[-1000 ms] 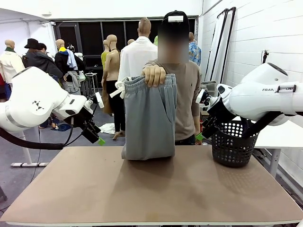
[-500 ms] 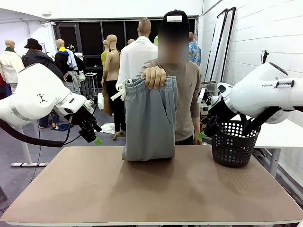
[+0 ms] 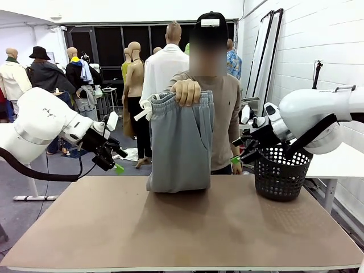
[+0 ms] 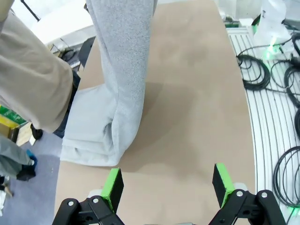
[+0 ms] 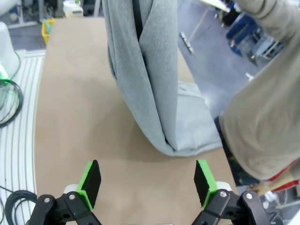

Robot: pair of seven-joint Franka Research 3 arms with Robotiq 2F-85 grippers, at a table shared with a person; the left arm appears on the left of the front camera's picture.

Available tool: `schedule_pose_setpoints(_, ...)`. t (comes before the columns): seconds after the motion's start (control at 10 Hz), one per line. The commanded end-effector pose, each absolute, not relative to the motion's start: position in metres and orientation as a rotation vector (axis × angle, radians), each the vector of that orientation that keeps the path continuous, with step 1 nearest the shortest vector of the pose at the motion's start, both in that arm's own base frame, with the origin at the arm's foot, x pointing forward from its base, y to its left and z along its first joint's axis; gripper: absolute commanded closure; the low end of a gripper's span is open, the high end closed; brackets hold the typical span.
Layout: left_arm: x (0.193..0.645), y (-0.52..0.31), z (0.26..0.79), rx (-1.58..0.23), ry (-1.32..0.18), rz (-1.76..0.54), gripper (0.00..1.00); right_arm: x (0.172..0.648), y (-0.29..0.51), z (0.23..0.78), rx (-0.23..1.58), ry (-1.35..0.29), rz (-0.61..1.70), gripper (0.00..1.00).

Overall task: Fold the training pants.
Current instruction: Grab both ends of the Training pants handed by a person.

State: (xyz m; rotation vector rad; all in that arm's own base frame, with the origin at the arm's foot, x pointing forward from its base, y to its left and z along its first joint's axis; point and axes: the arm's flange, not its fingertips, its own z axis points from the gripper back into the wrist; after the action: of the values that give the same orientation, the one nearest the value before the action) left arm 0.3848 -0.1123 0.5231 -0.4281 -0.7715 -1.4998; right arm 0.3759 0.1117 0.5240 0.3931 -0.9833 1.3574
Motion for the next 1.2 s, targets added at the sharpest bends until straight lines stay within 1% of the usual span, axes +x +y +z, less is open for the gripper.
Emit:
schedule_pose_setpoints(0.0,0.403,-0.11,0.511,-0.493,-0.783,-1.491,0.0,0.399,0.115,0.505,0.459,-1.052,1.362,0.0)
schedule_pose_setpoints(0.1,0.402,-0.11,0.505,-0.532,-0.799,-1.482,0.0,0.398,0.114,0.504,0.469,-1.059,1.358,0.0)
schedule_pose_setpoints(0.2,0.403,-0.109,0.505,-0.471,-0.767,-1.443,0.0,0.399,0.116,0.505,0.426,-1.054,1.34,0.0)
schedule_pose_setpoints(0.3,0.399,-0.107,0.511,-0.24,-0.646,-1.373,0.0,0.396,0.116,0.512,0.356,-0.984,1.341,0.0)
schedule_pose_setpoints(0.4,0.399,-0.109,0.503,-0.497,-0.779,-1.45,0.0,0.386,0.109,0.509,0.452,-1.042,1.342,0.0)
schedule_pose_setpoints(0.7,0.399,-0.109,0.503,-0.497,-0.779,-1.45,0.0,0.386,0.109,0.509,0.452,-1.042,1.342,0.0)
schedule_pose_setpoints(0.8,0.398,-0.111,0.503,-0.458,-0.748,-1.433,0.0,0.385,0.112,0.511,0.439,-1.018,1.329,0.0)
schedule_pose_setpoints(0.9,0.409,-0.108,0.496,-0.509,-0.836,-1.429,0.0,0.392,0.115,0.504,0.483,-1.077,1.328,0.0)
schedule_pose_setpoints(1.1,0.417,-0.107,0.486,-0.546,-0.936,-1.425,0.0,0.395,0.115,0.493,0.579,-1.141,1.321,0.0)
